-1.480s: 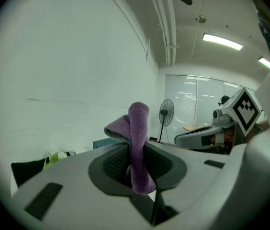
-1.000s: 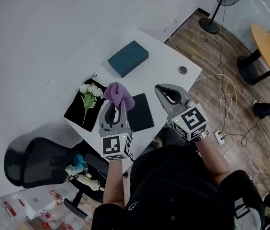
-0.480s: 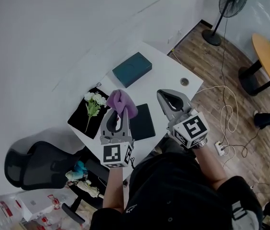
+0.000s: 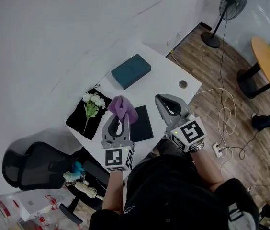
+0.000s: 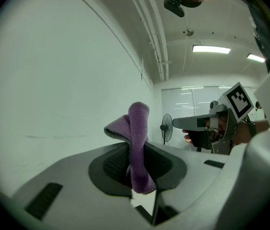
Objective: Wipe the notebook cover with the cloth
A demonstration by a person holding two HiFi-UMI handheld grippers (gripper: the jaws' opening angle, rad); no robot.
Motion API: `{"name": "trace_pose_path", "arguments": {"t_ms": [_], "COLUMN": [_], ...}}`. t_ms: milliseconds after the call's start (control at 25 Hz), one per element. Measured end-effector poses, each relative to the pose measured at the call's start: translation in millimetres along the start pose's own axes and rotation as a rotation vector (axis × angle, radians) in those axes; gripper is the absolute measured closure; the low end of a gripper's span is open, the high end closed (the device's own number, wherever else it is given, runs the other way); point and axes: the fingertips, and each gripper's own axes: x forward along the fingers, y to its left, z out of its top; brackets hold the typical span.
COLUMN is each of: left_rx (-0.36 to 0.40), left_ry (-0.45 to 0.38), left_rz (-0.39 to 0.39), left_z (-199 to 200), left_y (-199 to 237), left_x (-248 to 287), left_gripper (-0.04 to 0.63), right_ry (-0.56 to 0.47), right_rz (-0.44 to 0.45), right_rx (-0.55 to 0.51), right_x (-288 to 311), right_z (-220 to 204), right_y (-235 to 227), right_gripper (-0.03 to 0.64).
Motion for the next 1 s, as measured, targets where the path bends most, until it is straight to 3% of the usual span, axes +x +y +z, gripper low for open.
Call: {"name": "trace_pose_path", "arguments": {"t_ms": [1000], "left_rx": [-0.005], "left_ry": [0.004], "left_rz": [-0.01], "left_z": [-4.7], "left_y": [-8.7], "left_x": [0.3], "left_gripper": [0.522], "right_ry": [0.005], "right_rz": [0.023], "right_rx": [-0.008], "right_x": [-7.0], "right_z": [-4.5], "right_y": [1.9], "right_gripper": [0.614]}}
